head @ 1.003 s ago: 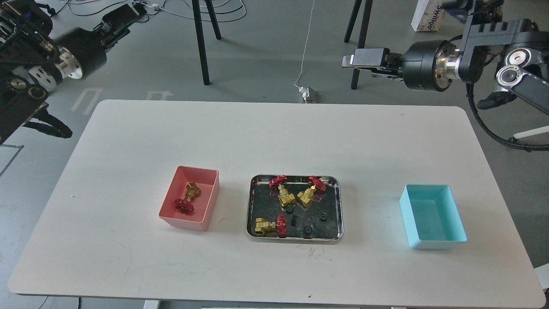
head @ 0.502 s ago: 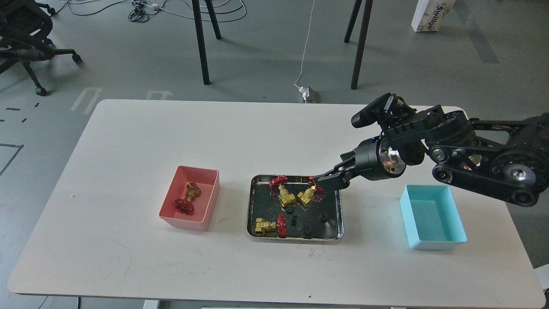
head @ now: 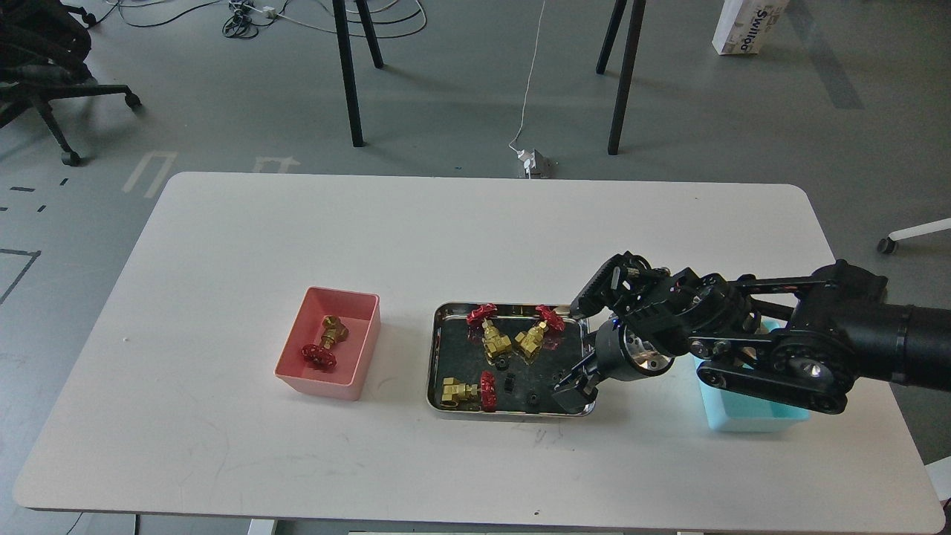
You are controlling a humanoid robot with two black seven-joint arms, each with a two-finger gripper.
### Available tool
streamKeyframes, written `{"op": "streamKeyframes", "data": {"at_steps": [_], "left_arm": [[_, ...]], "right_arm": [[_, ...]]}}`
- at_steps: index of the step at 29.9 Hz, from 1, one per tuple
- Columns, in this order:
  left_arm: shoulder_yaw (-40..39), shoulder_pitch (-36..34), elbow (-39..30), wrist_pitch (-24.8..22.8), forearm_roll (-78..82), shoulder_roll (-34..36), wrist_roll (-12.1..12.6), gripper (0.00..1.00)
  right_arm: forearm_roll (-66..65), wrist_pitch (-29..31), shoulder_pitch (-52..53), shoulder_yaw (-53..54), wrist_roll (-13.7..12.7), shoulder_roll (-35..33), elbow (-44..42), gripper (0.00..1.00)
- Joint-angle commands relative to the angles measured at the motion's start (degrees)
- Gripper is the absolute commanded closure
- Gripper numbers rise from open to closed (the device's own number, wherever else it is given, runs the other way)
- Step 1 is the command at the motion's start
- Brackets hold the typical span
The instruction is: Place valve in pink box and gear in blue box
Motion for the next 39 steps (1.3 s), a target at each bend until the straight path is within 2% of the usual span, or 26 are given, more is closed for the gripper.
{"op": "streamKeyframes", "data": {"at_steps": [1, 13, 18, 25, 35, 39], "left_arm": [[-0.14, -0.03, 0.0, -0.03, 0.0, -0.01, -0.02, 0.19], [-0.41, -0.12, 0.08, 0.06, -0.09, 0.43, -0.2, 0.19], [-0.41, -0.12, 0.08, 0.32, -0.17, 0.43, -0.2, 0.19], [-0.49, -0.21, 0.08, 0.41, -0.09, 0.43, -0.11, 0.19], [-0.49, -0.65, 0.08, 0.41, -0.17, 0.43, -0.2, 0.19], [-0.49, -0.65, 0.08, 0.5, -0.17, 0.43, -0.2, 0.19]], "right_arm": [[-0.82, 0.0, -0.52, -0.05, 0.04, 1.68, -0.96, 0.04], [-3.18, 0.0, -1.58, -0.57, 0.3, 5.29, -5.01, 0.1], [-4.16, 0.0, -2.19, -0.57, 0.66, 5.99, -5.89, 0.21], [-5.74, 0.0, -2.81, -0.48, 0.66, 6.17, -7.64, 0.23], [-5.74, 0.0, -3.86, -0.31, 0.31, 7.66, -9.31, 0.39], [-5.83, 0.0, -4.39, -0.31, -0.05, 8.72, -9.66, 0.5]]}}
